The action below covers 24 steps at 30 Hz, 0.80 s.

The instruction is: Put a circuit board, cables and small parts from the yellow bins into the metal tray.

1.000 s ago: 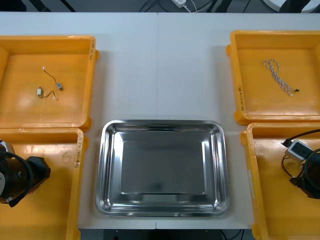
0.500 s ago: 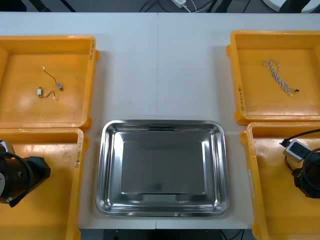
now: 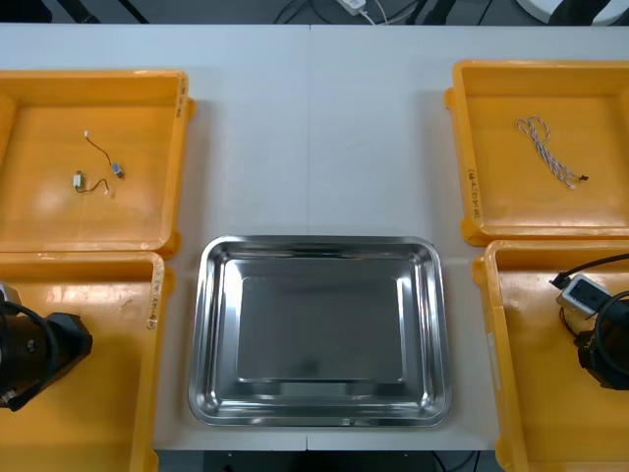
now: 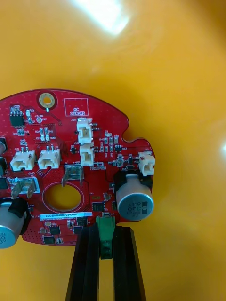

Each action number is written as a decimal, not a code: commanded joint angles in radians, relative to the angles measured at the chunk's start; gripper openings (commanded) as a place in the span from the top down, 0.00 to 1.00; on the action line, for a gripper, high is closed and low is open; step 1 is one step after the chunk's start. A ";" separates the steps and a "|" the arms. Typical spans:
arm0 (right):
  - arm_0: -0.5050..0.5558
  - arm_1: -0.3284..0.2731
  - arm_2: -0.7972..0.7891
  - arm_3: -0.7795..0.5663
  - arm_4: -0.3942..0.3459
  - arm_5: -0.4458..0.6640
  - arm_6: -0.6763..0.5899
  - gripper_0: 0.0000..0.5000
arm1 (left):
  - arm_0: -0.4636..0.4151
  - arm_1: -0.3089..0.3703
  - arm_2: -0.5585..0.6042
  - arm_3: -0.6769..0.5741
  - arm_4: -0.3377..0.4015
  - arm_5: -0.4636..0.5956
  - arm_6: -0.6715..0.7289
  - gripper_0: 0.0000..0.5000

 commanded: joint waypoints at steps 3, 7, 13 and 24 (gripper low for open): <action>-0.028 0.007 -0.033 -0.032 -0.014 0.110 -0.014 1.00 | -0.008 0.017 0.085 -0.058 0.070 0.078 -0.047 1.00; -0.065 0.007 -0.067 -0.058 -0.021 0.207 -0.020 1.00 | -0.011 0.023 0.103 -0.078 0.079 0.098 -0.051 1.00; -0.140 0.007 -0.126 -0.096 -0.033 0.367 -0.017 1.00 | -0.035 0.036 0.137 -0.122 0.102 0.175 -0.065 1.00; -0.287 0.007 -0.267 -0.134 -0.075 0.664 -0.041 1.00 | -0.117 0.097 0.194 -0.209 0.200 0.329 -0.087 1.00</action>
